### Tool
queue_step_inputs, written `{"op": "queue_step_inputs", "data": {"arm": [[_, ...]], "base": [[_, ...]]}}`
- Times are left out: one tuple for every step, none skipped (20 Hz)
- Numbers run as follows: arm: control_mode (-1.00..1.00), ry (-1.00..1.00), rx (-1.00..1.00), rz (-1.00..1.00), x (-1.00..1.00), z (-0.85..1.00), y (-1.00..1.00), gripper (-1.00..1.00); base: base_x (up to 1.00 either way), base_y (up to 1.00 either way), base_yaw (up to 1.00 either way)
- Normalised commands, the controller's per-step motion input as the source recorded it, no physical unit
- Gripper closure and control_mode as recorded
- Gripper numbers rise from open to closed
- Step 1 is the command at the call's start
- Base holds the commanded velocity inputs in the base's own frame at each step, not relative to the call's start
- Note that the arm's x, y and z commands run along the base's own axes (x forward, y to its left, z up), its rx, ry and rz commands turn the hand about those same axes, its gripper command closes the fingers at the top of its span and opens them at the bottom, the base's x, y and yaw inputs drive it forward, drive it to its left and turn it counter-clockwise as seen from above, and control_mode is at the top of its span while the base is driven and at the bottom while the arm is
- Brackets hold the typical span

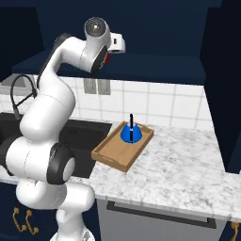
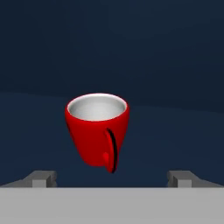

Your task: Pick the kettle from the counter and place it on the tray. Then pick the mug from the cabinet and place it on the tray. Then close the cabinet doors.

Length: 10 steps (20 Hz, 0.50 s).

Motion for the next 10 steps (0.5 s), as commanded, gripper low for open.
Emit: {"op": "queue_step_inputs", "data": {"arm": [[-1.00,0.00,0.00,0.01,0.00,0.00,0.02,-1.00],[-1.00,0.02,0.00,0.00,0.02,0.00,0.05,-1.00],[-1.00,0.03,0.00,0.00,0.01,0.00,0.09,-1.00],[-1.00,0.03,0.00,0.00,0.01,0.00,0.19,-1.00],[-1.00,0.02,0.00,0.00,0.02,0.00,0.24,-1.00],[-1.00,0.00,0.00,0.00,0.04,0.00,0.33,-1.00],[-1.00,0.00,-0.02,0.01,0.05,-0.12,0.36,-1.00],[-1.00,0.00,0.00,0.02,0.03,-0.12,0.29,-1.00],[-1.00,-0.01,0.00,0.00,0.00,0.00,0.22,-1.00],[-1.00,0.00,0.00,0.00,0.09,0.00,0.13,-1.00]], "base": [[0.00,0.00,0.00],[0.00,0.00,0.00],[0.00,0.00,0.00],[0.00,0.00,0.00],[0.00,0.00,0.00],[0.00,0.00,0.00],[0.00,0.00,0.00],[0.00,0.00,0.00],[0.00,0.00,0.00],[0.00,0.00,0.00]]}}
